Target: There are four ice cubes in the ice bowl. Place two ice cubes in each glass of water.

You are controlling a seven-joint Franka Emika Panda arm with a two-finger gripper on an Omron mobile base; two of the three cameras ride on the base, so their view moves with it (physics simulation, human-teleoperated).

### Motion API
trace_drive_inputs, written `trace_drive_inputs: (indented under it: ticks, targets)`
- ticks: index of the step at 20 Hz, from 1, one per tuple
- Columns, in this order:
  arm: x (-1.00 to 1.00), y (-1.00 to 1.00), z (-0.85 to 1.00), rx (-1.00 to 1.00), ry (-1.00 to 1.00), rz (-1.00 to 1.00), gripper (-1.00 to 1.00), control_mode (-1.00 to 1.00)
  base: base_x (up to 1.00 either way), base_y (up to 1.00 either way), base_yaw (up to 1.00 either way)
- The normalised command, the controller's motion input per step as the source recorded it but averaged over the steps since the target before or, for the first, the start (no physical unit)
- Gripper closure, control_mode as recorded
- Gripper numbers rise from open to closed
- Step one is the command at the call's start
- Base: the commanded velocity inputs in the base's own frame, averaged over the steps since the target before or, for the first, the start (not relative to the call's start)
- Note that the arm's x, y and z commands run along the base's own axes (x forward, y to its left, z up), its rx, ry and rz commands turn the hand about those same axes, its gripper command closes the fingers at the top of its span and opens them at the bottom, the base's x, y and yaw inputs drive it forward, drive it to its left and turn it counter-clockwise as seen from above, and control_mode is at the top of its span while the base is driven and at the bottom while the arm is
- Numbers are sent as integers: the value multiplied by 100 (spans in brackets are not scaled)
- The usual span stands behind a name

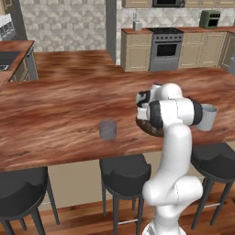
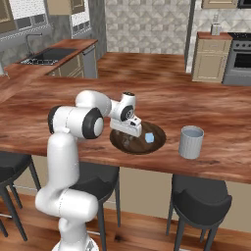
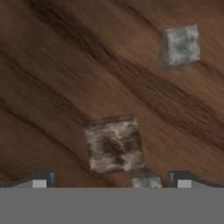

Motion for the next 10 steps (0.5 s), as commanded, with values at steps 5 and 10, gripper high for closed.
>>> trace_drive_inputs:
  ticks: [5, 10]
  targets:
    - [31, 0, -32, 0, 0, 5, -100, -100, 0, 0, 0]
    - [28, -1, -26, 0, -4, 4, -100, -100, 0, 0, 0]
